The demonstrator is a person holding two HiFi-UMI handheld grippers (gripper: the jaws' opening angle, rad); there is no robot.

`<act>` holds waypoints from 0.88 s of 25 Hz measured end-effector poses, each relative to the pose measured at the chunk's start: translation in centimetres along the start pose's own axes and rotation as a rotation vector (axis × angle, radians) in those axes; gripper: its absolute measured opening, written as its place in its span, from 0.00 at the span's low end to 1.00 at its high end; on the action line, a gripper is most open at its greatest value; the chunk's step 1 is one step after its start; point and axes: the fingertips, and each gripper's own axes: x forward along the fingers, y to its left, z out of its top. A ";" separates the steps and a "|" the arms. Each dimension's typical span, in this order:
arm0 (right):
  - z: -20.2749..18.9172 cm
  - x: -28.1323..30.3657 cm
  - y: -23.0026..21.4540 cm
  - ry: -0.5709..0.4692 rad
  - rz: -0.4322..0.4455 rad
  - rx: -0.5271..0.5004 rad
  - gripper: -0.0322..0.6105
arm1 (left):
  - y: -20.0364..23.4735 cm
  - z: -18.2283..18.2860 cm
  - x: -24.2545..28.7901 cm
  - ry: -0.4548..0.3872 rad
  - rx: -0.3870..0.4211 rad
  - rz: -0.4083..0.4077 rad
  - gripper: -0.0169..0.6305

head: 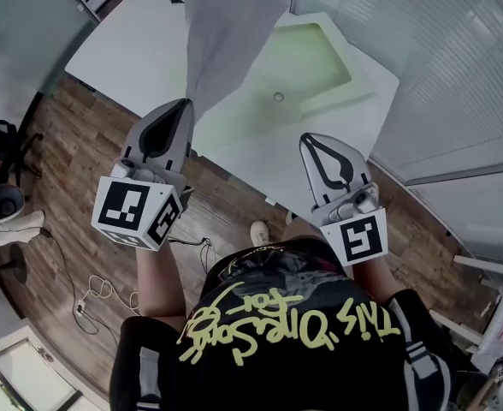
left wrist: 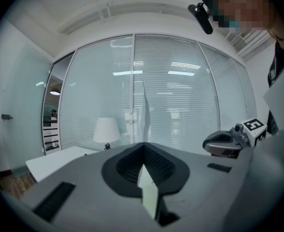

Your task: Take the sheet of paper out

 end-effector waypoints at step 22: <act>0.3 -0.7 -1.0 -0.001 -0.024 -0.003 0.06 | -0.6 0.0 0.2 -0.008 -0.006 -0.005 0.03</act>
